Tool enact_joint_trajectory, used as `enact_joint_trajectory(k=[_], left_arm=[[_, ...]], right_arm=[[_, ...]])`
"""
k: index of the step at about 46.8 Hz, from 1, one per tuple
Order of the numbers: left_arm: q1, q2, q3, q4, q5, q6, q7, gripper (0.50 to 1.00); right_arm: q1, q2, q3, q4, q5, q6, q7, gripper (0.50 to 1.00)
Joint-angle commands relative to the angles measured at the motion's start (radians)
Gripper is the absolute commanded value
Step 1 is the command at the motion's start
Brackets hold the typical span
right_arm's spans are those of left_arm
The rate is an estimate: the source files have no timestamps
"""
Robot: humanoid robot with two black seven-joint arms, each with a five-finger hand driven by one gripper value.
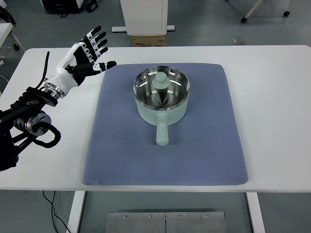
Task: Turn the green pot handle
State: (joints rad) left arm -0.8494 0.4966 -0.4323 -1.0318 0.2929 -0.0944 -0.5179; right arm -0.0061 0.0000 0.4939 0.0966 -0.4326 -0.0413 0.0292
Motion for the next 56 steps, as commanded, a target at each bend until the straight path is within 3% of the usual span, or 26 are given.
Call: enact_joint_trajectory(k=[1, 30, 41, 56], left_arm=[[-0.011, 0.020, 0.000, -0.043, 0.066, 0.010, 0.002, 1.000], [-0.077, 0.109, 0.001, -0.275, 0.276, -0.033, 0.004, 1.000], [-0.083, 0.129, 0.003, -0.336, 0.434, -0.042, 0.004, 1.000], [-0.117, 0.161, 0.004, -0.455, 0.500, -0.093, 0.004, 1.000]], right_arm=[[0.000, 0.000, 0.000, 0.000, 0.000, 0.000, 0.000, 1.000], [0.000, 0.000, 0.000, 0.000, 0.000, 0.000, 0.000, 1.000], [0.000, 0.000, 0.000, 0.000, 0.000, 0.000, 0.000, 1.000], [0.000, 0.000, 0.000, 0.000, 0.000, 0.000, 0.000, 1.000]])
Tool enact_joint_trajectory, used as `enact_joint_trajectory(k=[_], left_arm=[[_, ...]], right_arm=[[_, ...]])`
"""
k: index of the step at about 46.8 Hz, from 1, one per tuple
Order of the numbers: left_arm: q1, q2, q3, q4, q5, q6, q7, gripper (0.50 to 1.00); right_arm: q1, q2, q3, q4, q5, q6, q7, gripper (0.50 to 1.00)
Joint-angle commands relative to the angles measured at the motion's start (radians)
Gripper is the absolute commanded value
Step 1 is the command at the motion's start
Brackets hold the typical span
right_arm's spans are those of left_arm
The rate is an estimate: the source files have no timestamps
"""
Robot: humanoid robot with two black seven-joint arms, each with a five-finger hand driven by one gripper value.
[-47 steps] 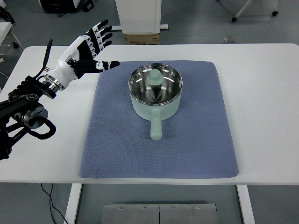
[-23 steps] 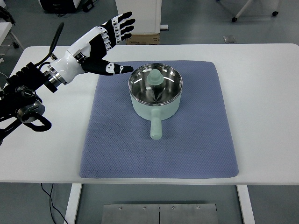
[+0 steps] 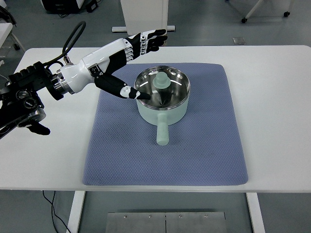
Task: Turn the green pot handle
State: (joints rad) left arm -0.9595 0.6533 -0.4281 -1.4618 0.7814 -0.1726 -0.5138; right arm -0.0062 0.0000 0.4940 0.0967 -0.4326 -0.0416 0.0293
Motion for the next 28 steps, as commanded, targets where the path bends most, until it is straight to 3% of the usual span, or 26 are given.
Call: enact_joint_trajectory(k=[1, 28], left_arm=[[-0.008, 0.006, 0.000, -0.029, 0.019, -0.019, 0.000, 1.000], [-0.056, 0.006, 0.003, -0.075, 0.289, -0.119, 0.000, 1.000]], right_arm=[[0.000, 0.000, 0.000, 0.000, 0.000, 0.000, 0.000, 1.000], [0.000, 0.000, 0.000, 0.000, 0.000, 0.000, 0.000, 1.000]])
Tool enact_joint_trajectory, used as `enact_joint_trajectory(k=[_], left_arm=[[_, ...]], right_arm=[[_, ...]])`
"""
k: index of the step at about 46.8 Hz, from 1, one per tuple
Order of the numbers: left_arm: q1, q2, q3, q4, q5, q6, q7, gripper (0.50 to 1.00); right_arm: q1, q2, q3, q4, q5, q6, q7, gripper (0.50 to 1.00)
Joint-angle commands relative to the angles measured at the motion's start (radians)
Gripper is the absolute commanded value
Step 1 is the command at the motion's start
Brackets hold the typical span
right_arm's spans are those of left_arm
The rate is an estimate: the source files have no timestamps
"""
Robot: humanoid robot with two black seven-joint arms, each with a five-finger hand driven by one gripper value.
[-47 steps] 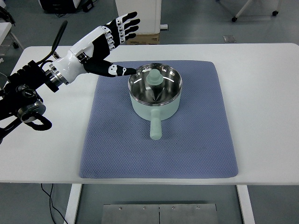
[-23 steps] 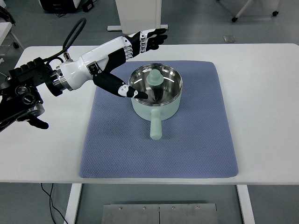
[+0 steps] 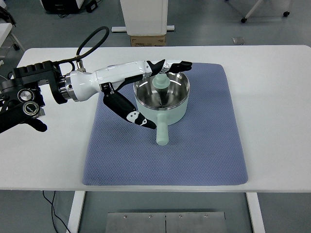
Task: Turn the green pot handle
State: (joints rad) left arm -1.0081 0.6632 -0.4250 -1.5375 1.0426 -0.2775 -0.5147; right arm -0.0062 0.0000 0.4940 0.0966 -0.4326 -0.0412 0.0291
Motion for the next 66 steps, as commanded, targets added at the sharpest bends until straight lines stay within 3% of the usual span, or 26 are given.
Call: enact_joint_trajectory(k=[1, 28, 52, 66], left_arm=[[-0.009, -0.005, 0.000, 0.000, 0.034, -0.020, 0.001, 1.000], [-0.007, -0.019, 0.002, -0.015, 0.272, -0.071, 0.001, 1.000], [-0.010, -0.085, 0.068, -0.018, 0.528, -0.115, 0.001, 1.000], [0.011, -0.082, 0.080, -0.015, 0.481, -0.114, -0.010, 1.000]], right_arm=[[0.000, 0.000, 0.000, 0.000, 0.000, 0.000, 0.000, 1.000], [0.000, 0.000, 0.000, 0.000, 0.000, 0.000, 0.000, 1.000], [0.000, 0.000, 0.000, 0.000, 0.000, 0.000, 0.000, 1.000], [0.000, 0.000, 0.000, 0.000, 0.000, 0.000, 0.000, 1.000]])
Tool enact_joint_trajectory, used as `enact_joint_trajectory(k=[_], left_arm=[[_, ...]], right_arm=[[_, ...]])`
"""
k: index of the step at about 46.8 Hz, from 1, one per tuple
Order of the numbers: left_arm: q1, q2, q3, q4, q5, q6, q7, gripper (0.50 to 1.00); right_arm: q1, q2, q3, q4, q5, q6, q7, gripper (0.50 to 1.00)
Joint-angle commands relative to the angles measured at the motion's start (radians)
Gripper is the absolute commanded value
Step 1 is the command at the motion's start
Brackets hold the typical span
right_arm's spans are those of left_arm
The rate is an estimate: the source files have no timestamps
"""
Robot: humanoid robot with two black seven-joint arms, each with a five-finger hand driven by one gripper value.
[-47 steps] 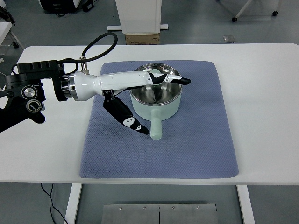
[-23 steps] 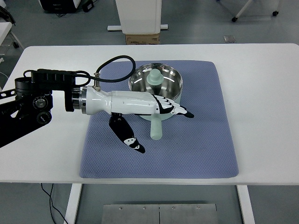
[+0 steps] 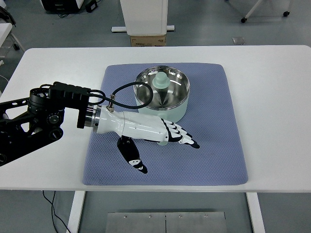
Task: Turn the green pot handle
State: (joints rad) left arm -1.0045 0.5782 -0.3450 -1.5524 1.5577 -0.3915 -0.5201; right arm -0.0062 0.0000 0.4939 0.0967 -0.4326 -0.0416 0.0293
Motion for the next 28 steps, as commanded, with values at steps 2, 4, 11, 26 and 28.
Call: enact_joint_trajectory(k=[2, 4, 11, 26, 28], left_arm=[[0.009, 0.003, 0.000, 0.000, -0.065, 0.000, -0.005, 1.000], [0.010, 0.005, 0.000, 0.000, -0.091, 0.000, -0.005, 1.000], [0.012, 0.015, 0.001, 0.000, -0.104, 0.000, -0.005, 1.000], [0.007, 0.051, 0.004, 0.000, -0.108, -0.015, -0.049, 1.000], [0.009, 0.052, 0.004, 0.001, -0.110, -0.009, -0.086, 1.000]], right_arm=[[0.000, 0.000, 0.000, 0.000, 0.000, 0.000, 0.000, 1.000], [0.000, 0.000, 0.000, 0.000, 0.000, 0.000, 0.000, 1.000], [0.000, 0.000, 0.000, 0.000, 0.000, 0.000, 0.000, 1.000], [0.000, 0.000, 0.000, 0.000, 0.000, 0.000, 0.000, 1.000], [0.000, 0.000, 0.000, 0.000, 0.000, 0.000, 0.000, 1.000]])
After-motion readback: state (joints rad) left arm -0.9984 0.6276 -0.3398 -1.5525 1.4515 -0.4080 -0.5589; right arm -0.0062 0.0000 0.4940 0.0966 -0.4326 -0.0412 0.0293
